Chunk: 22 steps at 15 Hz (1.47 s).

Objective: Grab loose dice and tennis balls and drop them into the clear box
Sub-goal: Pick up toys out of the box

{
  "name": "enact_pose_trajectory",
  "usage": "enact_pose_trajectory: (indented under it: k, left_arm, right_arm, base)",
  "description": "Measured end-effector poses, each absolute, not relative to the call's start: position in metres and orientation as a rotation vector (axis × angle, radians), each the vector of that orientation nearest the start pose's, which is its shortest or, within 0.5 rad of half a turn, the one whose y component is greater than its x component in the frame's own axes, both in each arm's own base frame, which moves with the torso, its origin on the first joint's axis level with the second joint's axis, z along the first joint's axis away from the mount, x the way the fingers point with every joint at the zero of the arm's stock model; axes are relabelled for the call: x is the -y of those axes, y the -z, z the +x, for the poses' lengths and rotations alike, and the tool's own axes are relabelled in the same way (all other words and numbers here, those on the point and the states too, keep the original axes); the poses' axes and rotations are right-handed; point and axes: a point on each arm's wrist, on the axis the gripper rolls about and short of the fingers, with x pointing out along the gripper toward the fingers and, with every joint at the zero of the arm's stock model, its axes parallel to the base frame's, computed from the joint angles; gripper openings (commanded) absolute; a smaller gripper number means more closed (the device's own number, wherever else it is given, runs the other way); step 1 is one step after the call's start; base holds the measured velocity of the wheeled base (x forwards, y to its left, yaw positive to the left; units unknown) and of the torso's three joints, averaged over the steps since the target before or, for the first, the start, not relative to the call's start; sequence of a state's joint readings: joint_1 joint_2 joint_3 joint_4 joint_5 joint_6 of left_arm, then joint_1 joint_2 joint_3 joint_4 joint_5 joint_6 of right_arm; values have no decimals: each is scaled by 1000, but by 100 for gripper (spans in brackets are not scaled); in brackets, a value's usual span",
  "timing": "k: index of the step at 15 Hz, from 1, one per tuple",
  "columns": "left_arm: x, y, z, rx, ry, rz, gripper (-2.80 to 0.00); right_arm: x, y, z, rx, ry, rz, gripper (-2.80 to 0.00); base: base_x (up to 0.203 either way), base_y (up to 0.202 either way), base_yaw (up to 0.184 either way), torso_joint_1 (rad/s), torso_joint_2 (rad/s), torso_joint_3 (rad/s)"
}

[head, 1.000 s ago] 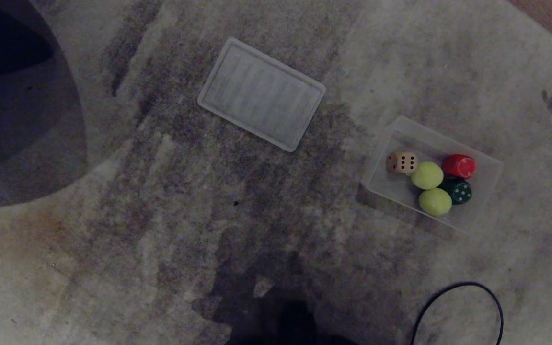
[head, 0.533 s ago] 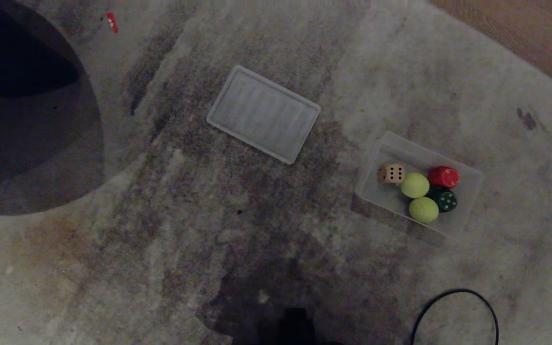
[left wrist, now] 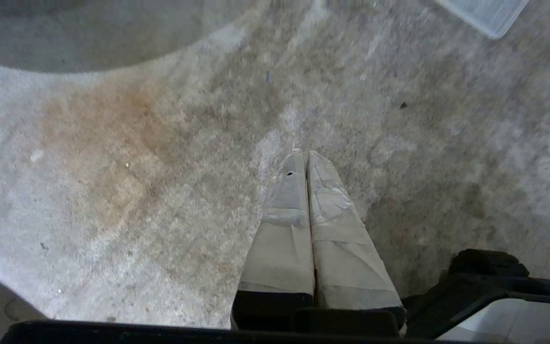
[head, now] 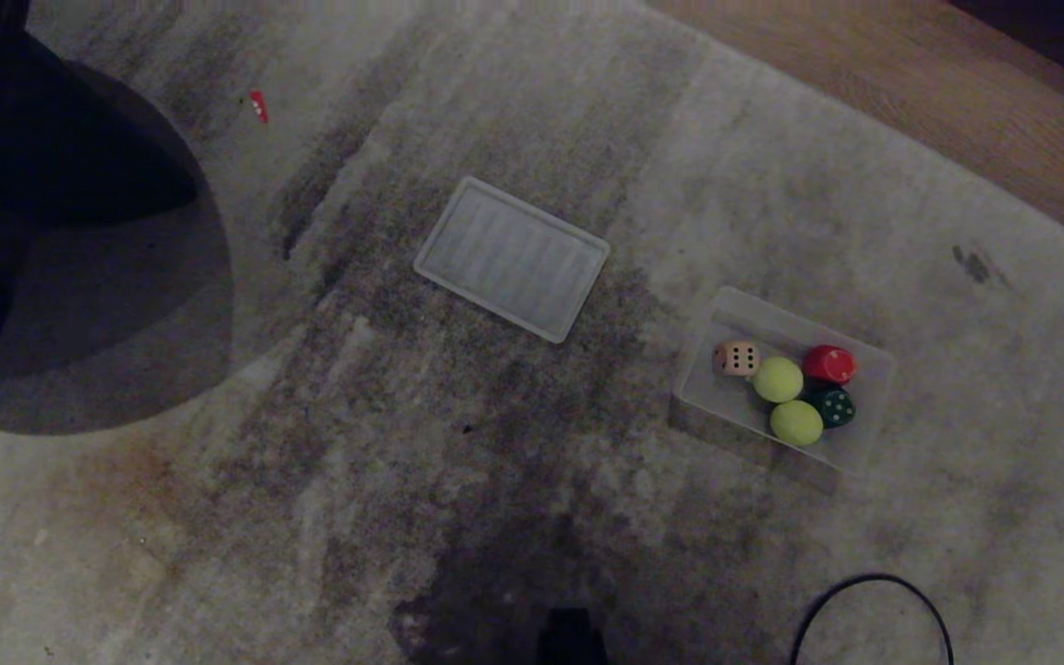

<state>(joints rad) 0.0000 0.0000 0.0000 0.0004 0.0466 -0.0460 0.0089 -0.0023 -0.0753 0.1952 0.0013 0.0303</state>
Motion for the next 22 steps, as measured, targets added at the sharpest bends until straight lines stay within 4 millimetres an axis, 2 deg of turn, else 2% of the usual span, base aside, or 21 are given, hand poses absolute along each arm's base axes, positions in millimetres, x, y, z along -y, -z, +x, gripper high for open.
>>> enact_pose_trajectory:
  k: [22]
  left_arm:
    - [-1,-76,-23,3,-51,-68,-280]
  right_arm:
    - [0,-76,-30,-118,-9,24,-280]
  base:
    - [0,0,0,3,2,203]
